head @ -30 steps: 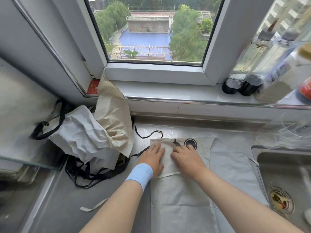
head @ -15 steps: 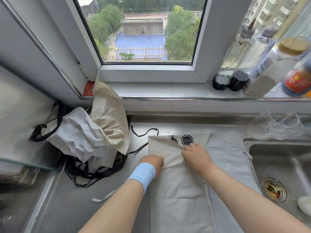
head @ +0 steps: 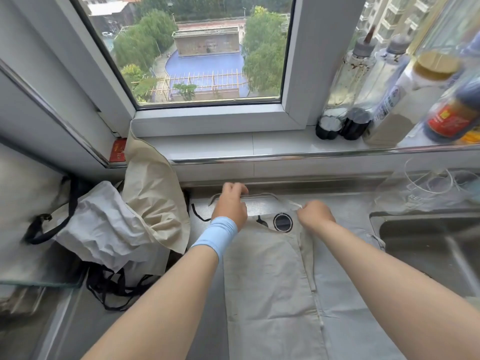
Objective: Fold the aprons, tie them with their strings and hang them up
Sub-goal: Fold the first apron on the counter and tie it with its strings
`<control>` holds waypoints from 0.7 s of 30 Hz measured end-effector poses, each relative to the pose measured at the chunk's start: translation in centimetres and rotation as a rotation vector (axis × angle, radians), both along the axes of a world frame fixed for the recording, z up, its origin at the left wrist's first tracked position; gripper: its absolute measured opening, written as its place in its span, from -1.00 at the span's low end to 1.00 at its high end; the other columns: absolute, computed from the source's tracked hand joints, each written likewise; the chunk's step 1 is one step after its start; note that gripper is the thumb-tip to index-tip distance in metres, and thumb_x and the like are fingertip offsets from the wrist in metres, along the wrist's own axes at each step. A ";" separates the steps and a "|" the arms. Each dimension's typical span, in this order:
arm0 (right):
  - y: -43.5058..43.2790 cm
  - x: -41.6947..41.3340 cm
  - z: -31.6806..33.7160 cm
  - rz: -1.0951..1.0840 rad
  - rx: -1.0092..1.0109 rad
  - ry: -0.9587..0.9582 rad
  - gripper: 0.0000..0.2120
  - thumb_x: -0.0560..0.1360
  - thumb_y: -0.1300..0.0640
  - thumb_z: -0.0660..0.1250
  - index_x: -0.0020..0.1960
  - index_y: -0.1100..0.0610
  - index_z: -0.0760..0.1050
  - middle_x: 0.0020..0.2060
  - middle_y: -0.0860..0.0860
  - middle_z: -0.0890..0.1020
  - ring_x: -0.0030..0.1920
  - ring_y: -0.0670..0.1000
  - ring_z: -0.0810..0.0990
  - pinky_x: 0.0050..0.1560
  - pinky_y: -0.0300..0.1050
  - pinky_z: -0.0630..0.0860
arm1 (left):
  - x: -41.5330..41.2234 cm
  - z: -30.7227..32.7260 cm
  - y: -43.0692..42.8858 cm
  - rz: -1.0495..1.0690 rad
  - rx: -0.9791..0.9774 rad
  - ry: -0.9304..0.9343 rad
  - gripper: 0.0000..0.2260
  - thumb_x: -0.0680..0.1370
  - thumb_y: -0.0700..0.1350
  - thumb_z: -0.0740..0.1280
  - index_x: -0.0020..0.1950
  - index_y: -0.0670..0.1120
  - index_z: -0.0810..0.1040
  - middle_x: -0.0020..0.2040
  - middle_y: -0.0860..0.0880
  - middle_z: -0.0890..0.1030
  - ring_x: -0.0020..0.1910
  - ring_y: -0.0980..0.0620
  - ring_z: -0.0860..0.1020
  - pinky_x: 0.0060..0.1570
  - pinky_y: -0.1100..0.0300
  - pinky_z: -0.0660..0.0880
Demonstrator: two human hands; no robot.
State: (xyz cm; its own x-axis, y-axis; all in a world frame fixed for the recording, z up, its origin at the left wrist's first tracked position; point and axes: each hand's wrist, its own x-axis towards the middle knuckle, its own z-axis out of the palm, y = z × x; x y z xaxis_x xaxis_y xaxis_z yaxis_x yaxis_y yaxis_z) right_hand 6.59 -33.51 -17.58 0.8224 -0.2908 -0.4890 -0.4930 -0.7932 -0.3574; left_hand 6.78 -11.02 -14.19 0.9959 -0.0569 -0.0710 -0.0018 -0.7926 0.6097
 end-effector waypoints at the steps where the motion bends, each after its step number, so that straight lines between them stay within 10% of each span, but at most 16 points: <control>1: -0.2 0.4 -0.2 -0.019 0.041 -0.011 -0.81 0.52 0.10 0.24 -0.14 0.16 0.58 -0.05 0.16 0.67 0.01 0.18 0.61 -0.16 -0.17 0.43 | -0.4 -0.8 -0.1 -0.059 0.061 0.068 -0.72 0.51 -0.30 0.21 0.13 -0.01 0.50 0.19 -0.03 0.41 0.06 -0.10 0.52 0.07 0.06 0.47; 6: 0.3 -0.1 -1.1 0.007 0.138 -0.199 -0.53 0.51 0.22 0.28 0.42 0.17 0.40 0.25 0.15 0.57 0.28 0.21 0.51 0.25 -0.05 0.42 | -3.7 -4.5 -0.1 -0.284 0.410 0.225 -0.62 0.55 -0.01 0.23 0.37 -0.01 0.36 0.37 -0.05 0.31 0.35 -0.11 0.29 0.30 0.03 0.33; 12: 2.1 -7.4 -2.9 0.473 -0.160 -0.509 -0.55 0.38 0.08 0.27 0.27 0.04 0.48 0.24 0.07 0.50 0.22 0.15 0.49 0.16 0.07 0.44 | -6.4 -7.5 1.0 -0.387 0.594 0.334 -0.05 0.43 0.41 0.16 0.57 -0.01 -0.28 0.55 -0.08 -0.34 0.52 -0.10 -0.36 0.50 -0.09 -0.26; 18: 3.5 -8.6 -4.9 0.739 -0.192 -0.159 -0.27 0.48 -0.22 -0.16 0.61 -0.01 -0.07 0.60 0.08 -0.07 0.59 0.09 -0.14 0.54 0.14 -0.09 | -4.4 -6.7 3.6 -0.295 0.658 0.337 -0.05 0.42 0.38 0.23 0.58 -0.03 -0.19 0.57 -0.05 -0.27 0.55 -0.07 -0.28 0.50 -0.11 -0.17; 21: 4.5 -7.9 -4.8 0.751 -0.234 -0.140 -0.34 0.59 -0.18 -0.09 0.61 -0.02 -0.19 0.59 0.08 -0.21 0.58 0.08 -0.27 0.53 0.17 -0.19 | -6.5 -5.6 2.9 -0.181 0.649 0.118 -0.40 0.50 0.19 0.23 0.47 0.00 0.20 0.53 -0.04 0.13 0.48 -0.07 0.14 0.38 0.02 0.17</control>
State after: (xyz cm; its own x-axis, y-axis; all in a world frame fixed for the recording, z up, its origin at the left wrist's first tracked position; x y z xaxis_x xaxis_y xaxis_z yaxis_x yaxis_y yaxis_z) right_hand -1.31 -29.05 -22.43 0.8883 0.2827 -0.3619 0.2399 -0.9576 -0.1593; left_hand 0.31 -8.09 -19.84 0.9580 -0.1313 -0.2550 -0.1317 -0.9912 0.0155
